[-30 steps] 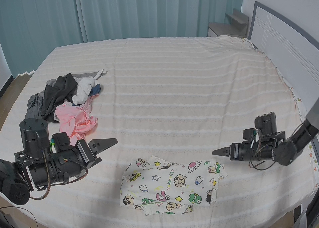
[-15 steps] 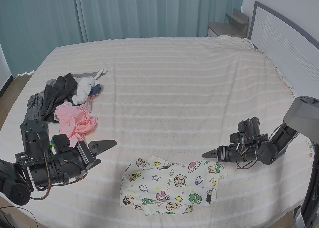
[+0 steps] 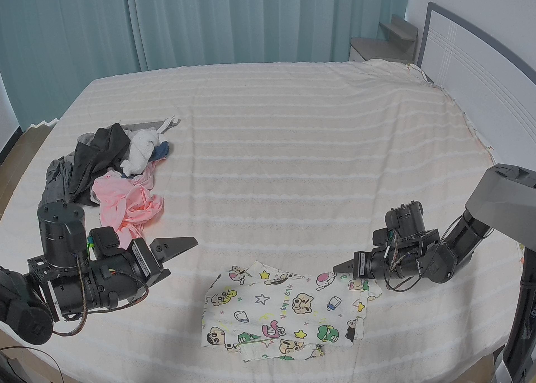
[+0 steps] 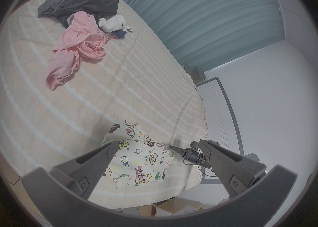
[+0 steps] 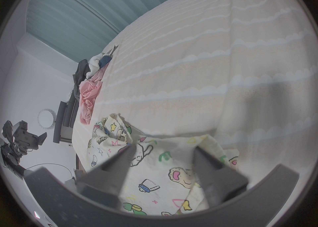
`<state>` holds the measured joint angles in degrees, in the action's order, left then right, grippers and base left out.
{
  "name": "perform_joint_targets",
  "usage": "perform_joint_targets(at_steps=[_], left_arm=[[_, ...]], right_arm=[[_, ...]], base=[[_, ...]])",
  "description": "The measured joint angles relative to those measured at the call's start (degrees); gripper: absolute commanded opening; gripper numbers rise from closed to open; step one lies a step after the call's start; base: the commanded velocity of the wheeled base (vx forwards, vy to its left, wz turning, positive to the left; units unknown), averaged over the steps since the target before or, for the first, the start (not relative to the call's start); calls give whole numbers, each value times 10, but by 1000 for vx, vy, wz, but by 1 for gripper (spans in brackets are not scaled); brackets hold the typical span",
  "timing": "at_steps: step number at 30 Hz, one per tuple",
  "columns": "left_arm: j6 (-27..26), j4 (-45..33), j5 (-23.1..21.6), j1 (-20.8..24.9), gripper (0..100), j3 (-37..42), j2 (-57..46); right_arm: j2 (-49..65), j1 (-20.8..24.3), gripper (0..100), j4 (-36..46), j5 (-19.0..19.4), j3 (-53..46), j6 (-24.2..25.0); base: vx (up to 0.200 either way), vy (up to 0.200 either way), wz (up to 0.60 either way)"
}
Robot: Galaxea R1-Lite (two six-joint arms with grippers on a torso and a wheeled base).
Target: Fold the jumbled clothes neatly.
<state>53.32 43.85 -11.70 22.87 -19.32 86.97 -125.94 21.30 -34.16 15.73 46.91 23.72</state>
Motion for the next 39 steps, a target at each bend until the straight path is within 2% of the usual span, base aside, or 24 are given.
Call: perform_joint_targets(at_steps=[14,23,24,32,39], left_arm=[[0,0,0,0,100,0,2],[0,0,1,-1,100,0,2],[0,0,1,-1,100,0,2],[0,0,1,-1,100,0,2],[0,0,1,-1,100,0,2]], right_arm=[[20,-63,0,1,-16,11,-3],[21,-69,0,4,-17,10,-9],[22,-68,100,4,-17,10,-10],[31,-75,100,0,-18,2,-11],[71,-77,100,0,-1,-78,-7]], base=[[0,0,0],[0,0,0],[0,0,0],[0,0,0],[0,0,0]])
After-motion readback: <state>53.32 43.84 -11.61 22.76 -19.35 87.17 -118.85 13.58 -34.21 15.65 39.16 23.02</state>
